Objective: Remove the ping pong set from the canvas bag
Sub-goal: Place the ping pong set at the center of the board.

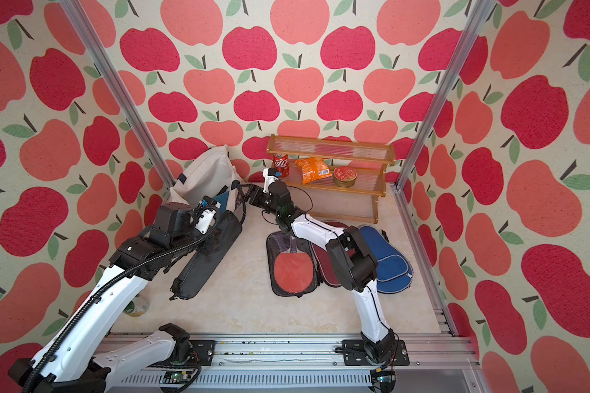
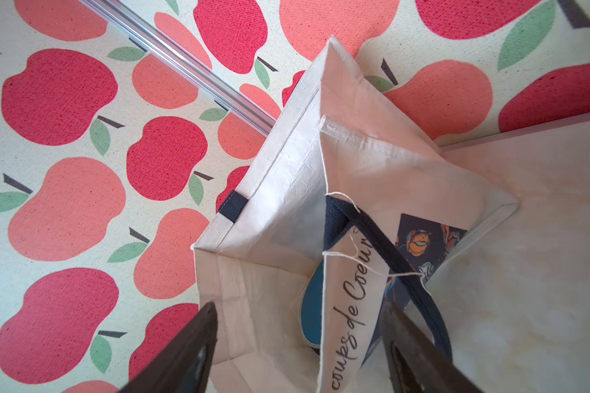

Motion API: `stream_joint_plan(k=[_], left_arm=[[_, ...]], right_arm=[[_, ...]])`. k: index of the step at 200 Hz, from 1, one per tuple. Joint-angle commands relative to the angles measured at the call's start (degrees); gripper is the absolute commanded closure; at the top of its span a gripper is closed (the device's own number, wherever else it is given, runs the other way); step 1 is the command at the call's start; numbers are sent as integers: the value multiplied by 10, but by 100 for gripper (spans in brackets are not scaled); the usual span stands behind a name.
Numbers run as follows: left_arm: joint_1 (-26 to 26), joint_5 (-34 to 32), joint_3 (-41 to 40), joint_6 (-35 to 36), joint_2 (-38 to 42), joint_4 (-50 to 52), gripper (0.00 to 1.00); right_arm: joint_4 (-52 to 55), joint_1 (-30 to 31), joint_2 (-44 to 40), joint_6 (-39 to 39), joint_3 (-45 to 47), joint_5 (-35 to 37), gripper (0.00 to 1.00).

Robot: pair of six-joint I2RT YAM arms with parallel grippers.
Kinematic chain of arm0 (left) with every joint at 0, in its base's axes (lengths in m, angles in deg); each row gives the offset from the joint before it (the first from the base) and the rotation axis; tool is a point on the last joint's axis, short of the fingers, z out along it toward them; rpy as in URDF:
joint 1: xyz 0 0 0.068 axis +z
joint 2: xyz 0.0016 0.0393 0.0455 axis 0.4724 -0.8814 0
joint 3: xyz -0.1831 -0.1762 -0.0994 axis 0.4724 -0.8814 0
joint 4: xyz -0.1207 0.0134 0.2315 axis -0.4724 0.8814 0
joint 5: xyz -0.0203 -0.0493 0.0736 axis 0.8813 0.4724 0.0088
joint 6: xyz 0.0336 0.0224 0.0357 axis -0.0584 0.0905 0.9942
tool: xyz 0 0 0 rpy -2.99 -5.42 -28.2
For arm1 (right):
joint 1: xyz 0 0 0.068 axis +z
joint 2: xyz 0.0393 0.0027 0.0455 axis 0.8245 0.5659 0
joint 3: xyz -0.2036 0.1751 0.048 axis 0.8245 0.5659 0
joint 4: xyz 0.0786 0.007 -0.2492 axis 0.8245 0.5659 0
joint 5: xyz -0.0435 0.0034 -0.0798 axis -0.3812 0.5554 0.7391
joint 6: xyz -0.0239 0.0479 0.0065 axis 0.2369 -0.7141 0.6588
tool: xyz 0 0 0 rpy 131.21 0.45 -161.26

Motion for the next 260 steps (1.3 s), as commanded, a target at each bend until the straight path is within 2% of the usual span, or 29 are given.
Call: stream_joint_plan(k=[1,49,90,143,188,260], left_arm=[[-26,-64,-6,34,-14,-18,100],[-69,-118,-17,59,-73,-43,100],[-83,-155,-25,67,-116,-62,100],[-86,-198,-19,42,-165,-62,100],[-90,-226,-16,48,-204,-68,100],[-91,-326,2,44,-299,-47,100]], right_arm=[[-24,0,-69,35,57,31,24],[-30,0,-225,95,203,113,26],[10,-4,-352,137,278,191,26],[104,-18,-462,178,305,258,26],[125,-33,-532,205,333,291,26],[159,-45,-582,235,334,311,26]])
